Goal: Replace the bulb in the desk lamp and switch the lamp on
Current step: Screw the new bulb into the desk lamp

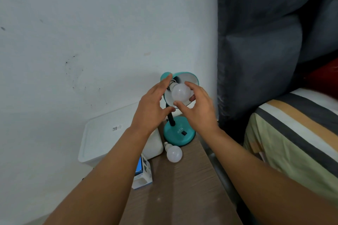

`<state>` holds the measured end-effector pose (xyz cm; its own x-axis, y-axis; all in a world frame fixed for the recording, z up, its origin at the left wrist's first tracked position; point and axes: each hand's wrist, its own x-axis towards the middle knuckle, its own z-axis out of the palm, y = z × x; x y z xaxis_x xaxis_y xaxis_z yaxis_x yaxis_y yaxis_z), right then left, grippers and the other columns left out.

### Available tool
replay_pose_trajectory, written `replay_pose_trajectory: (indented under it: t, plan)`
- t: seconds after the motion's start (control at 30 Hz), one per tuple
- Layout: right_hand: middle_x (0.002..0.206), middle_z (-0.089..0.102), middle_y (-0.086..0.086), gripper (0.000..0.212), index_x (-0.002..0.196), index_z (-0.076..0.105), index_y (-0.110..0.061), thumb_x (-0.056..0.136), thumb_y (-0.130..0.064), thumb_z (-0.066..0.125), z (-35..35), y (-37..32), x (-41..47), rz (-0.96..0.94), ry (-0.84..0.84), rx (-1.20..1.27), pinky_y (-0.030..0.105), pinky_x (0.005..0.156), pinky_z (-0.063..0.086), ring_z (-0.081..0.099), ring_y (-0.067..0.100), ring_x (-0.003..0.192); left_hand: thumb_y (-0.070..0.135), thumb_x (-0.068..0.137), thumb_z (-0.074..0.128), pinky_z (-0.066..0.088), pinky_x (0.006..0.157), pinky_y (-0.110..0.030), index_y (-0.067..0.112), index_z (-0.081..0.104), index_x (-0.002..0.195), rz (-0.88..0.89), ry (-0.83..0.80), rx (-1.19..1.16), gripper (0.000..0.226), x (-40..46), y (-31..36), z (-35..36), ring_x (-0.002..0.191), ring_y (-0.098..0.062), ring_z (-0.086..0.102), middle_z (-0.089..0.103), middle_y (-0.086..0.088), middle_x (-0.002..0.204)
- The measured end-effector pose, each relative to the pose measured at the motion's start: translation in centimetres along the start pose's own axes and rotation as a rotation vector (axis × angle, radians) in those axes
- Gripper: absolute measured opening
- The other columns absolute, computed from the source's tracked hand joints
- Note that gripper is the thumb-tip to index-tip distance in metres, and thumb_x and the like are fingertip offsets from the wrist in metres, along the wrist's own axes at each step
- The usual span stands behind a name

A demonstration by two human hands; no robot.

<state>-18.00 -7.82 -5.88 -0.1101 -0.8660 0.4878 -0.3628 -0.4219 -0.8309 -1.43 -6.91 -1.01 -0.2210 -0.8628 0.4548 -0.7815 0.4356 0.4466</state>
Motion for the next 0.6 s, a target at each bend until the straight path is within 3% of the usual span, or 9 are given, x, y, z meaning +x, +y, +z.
replay_pose_trajectory:
  t: [0.1,0.27,0.43,0.6]
  plan:
    - [0.126,0.057,-0.006,0.064,0.133,0.051,-0.025,0.078,-0.033,0.081,0.2,0.0,0.0,-0.038,-0.002,-0.006,0.002,0.076,0.04,0.054,0.005,0.099,0.021,0.077,0.087,0.051,0.101,-0.032,0.05,0.015,0.155,0.02,-0.016,0.025,0.11,0.2,-0.3,-0.2,0.121,-0.009,0.055,0.054,0.007,0.145]
    - [0.14,0.047,-0.001,0.064,0.139,0.051,-0.03,0.083,-0.02,0.078,0.0,-0.2,0.0,-0.103,-0.059,-0.05,0.026,0.079,0.057,0.057,0.01,0.094,0.018,0.077,0.088,0.053,0.1,-0.035,0.049,0.021,0.155,0.037,-0.047,0.01,0.107,0.4,-0.9,-0.2,0.122,-0.012,0.056,0.053,0.002,0.146]
    - [0.141,0.044,0.001,0.065,0.141,0.048,-0.023,0.083,-0.011,0.075,0.0,0.0,-0.2,-0.093,-0.064,-0.055,0.022,0.08,0.057,0.059,0.01,0.086,0.01,0.075,0.088,0.054,0.1,-0.035,0.047,0.023,0.154,0.05,-0.06,-0.014,0.109,0.5,-1.1,-0.3,0.124,-0.015,0.056,0.052,-0.001,0.146]
    - [0.133,0.047,-0.003,0.064,0.135,0.048,-0.021,0.079,-0.035,0.079,0.3,0.0,0.0,-0.011,0.001,-0.013,0.032,0.073,0.058,0.061,0.009,0.079,0.01,0.076,0.087,0.054,0.099,-0.035,0.046,0.026,0.154,0.043,-0.051,-0.044,0.105,0.5,-1.0,-0.3,0.116,-0.014,0.058,0.054,-0.001,0.143]
